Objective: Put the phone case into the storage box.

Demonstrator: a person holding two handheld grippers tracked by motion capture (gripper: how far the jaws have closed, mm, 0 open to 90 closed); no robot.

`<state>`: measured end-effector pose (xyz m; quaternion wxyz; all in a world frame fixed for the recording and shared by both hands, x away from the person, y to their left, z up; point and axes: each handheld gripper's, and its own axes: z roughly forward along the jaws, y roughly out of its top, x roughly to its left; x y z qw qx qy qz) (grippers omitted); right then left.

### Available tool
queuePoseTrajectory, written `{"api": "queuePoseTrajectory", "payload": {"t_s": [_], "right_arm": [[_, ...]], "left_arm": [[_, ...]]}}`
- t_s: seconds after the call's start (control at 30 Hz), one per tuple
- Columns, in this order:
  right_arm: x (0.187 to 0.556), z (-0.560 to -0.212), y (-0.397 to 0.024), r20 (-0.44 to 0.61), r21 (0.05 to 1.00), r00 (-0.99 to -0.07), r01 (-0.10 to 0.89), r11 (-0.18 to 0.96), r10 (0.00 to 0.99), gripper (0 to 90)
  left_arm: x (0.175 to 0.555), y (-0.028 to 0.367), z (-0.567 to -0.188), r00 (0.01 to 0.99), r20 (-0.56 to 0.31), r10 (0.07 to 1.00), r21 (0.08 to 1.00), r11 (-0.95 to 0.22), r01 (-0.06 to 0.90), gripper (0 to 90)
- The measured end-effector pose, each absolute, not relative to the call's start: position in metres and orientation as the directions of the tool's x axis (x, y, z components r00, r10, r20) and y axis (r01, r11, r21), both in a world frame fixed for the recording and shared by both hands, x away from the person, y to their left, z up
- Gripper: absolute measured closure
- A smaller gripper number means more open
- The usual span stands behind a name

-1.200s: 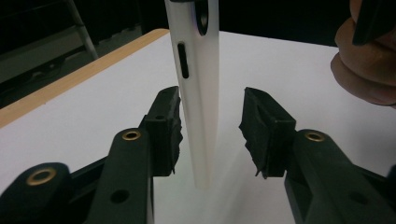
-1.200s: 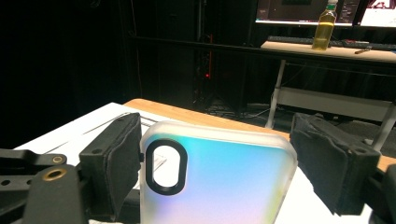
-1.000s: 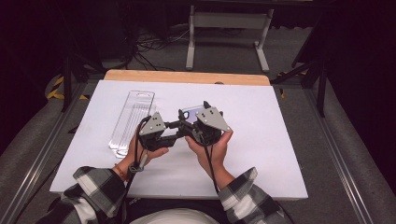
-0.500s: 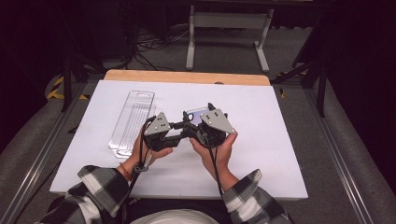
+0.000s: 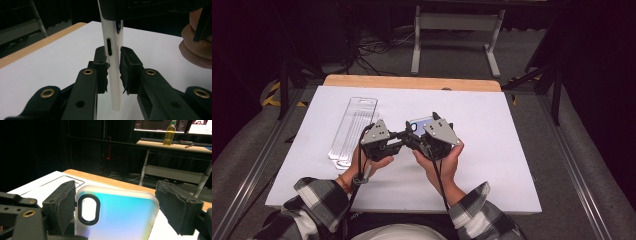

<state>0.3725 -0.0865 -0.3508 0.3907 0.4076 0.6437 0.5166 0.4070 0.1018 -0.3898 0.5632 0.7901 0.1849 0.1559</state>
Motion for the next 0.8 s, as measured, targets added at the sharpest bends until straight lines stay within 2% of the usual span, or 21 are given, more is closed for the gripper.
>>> {"api": "queuePoseTrajectory", "payload": {"t_s": [0.43,0.8], "right_arm": [[0.3685,-0.3510,-0.0848,-0.074,0.985,-0.349,0.120,0.123,0.934,18.6],[0.3632,-0.3471,-0.0878,-0.062,0.988,-0.363,0.110,0.108,0.930,18.2]], "left_arm": [[0.4059,0.1031,-0.3894,0.881,0.039,0.471,0.953,-0.283,0.109,78.5],[0.4036,0.1066,-0.3867,0.897,0.050,0.439,0.958,-0.274,0.080,79.5]]}}
